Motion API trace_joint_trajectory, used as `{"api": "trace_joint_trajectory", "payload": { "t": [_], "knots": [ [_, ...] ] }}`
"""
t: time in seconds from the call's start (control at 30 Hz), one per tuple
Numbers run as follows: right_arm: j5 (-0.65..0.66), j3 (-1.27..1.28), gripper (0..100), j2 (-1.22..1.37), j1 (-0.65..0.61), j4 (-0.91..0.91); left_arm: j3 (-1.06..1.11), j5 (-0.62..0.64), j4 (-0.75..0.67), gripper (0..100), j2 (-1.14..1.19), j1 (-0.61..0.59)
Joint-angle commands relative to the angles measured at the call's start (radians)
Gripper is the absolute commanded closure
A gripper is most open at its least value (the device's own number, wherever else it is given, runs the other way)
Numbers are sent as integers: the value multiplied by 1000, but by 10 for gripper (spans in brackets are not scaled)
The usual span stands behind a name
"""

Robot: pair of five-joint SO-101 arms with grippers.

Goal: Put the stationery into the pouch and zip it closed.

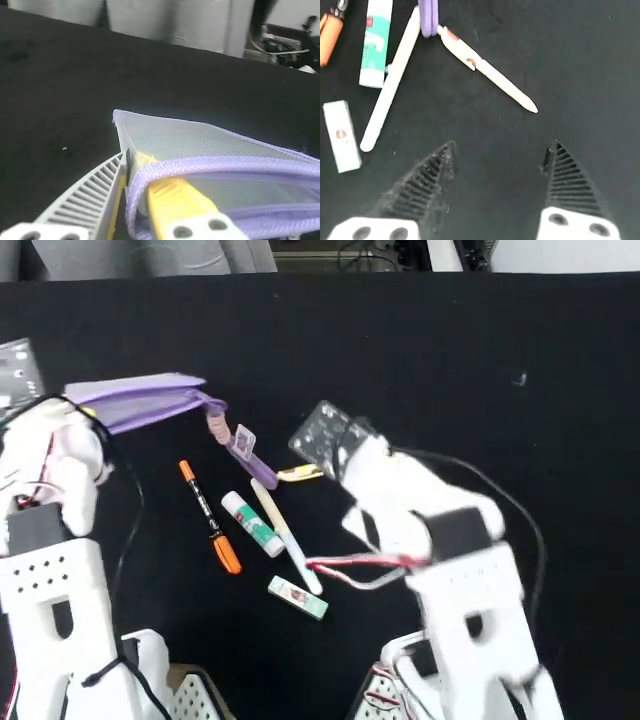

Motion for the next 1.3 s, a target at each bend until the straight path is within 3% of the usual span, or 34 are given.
{"api": "trace_joint_trajectory", "payload": {
  "t": [0.0, 0.1, 0.23, 0.6, 1.17, 1.27],
  "knots": [
    [69, -87, 724, 168, -20, -77, -71, 12, 0, 972, -34, -56],
    [163, -110, 724, 286, -38, -115, -71, 11, -2, 972, -34, -97],
    [193, -145, 724, 426, -81, -173, -65, -9, -2, 972, 2, -151],
    [322, -318, 724, 820, -107, -288, -93, -98, -63, 972, 201, -165],
    [361, -727, 727, 1323, -104, -219, -117, -94, -61, 972, 249, -162],
    [370, -809, 805, 1368, -104, -141, -117, -94, -61, 972, 249, -160]
  ]
}}
